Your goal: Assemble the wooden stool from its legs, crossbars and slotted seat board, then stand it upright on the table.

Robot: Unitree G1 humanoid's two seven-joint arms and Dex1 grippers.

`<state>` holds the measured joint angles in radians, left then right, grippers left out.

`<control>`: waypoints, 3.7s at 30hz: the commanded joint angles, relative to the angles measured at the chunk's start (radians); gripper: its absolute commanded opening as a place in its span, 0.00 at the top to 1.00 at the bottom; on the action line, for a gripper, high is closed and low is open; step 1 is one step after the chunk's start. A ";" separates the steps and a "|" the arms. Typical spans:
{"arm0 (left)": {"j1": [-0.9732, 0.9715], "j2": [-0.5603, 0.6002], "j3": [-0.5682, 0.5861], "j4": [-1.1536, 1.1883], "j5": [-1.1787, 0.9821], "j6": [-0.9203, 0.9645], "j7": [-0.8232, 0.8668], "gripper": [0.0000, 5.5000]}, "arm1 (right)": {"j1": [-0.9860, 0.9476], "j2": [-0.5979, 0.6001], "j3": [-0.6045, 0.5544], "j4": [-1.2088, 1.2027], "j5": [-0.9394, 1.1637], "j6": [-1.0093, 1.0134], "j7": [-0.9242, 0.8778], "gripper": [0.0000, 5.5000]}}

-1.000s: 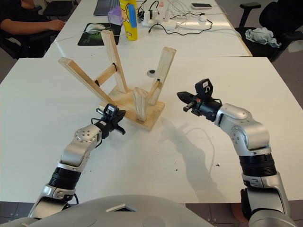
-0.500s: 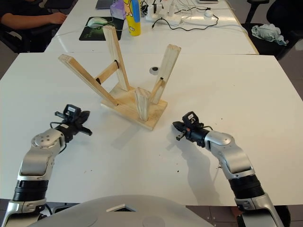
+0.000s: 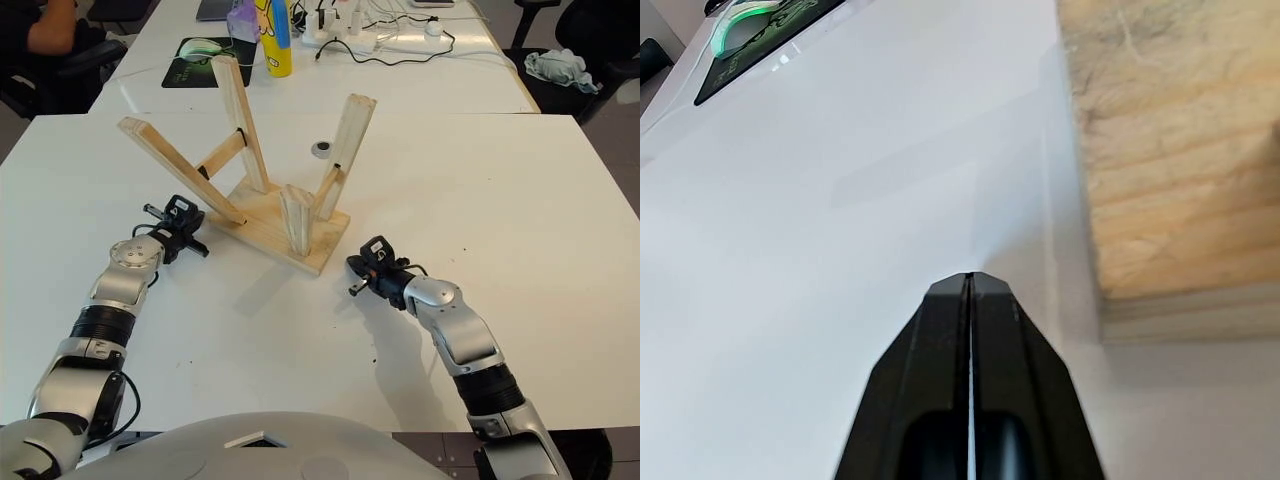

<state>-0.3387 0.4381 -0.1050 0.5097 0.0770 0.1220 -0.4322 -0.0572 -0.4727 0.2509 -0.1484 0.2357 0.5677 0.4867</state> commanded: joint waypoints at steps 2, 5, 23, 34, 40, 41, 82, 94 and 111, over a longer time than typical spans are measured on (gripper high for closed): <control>0.154 -0.009 -0.075 -0.136 -0.019 0.074 -0.123 1.00 | 0.020 0.005 -0.002 0.067 -0.025 0.026 0.005 1.00; 0.198 -0.008 -0.100 -0.221 -0.021 0.111 -0.142 1.00 | 0.026 0.010 0.003 0.069 -0.015 0.023 0.026 1.00; 0.509 0.003 -0.157 -0.775 -0.059 0.400 -0.087 1.00 | 0.161 -0.079 -0.088 0.057 -0.035 -0.035 0.053 1.00; 0.603 -0.066 -0.080 -0.812 0.020 0.335 0.142 1.00 | 0.243 -0.070 -0.181 0.053 -0.103 -0.133 -0.050 1.00; 0.593 -0.091 -0.143 -0.797 0.035 0.340 0.135 1.00 | 0.277 -0.049 -0.150 0.002 -0.099 -0.118 -0.042 1.00; 0.587 -0.095 -0.150 -0.793 0.037 0.340 0.136 1.00 | 0.282 -0.044 -0.142 -0.008 -0.099 -0.117 -0.041 1.00; 0.429 -0.034 -0.109 -1.102 -0.118 0.589 -0.023 1.00 | 0.210 -0.020 -0.238 -0.392 0.135 0.118 0.033 1.00; 0.353 -0.009 -0.046 -1.194 -0.174 0.699 -0.029 1.00 | 0.144 -0.059 -0.301 -0.472 0.202 0.220 0.041 1.00; 0.284 0.035 -0.004 -1.247 -0.243 0.790 -0.038 1.00 | 0.095 -0.048 -0.353 -0.548 0.271 0.310 0.019 1.00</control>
<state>-0.0360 0.4836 -0.0690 -0.6986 -0.1057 0.9122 -0.4253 0.0691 -0.5388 -0.1240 -0.6474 0.4338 0.8724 0.4761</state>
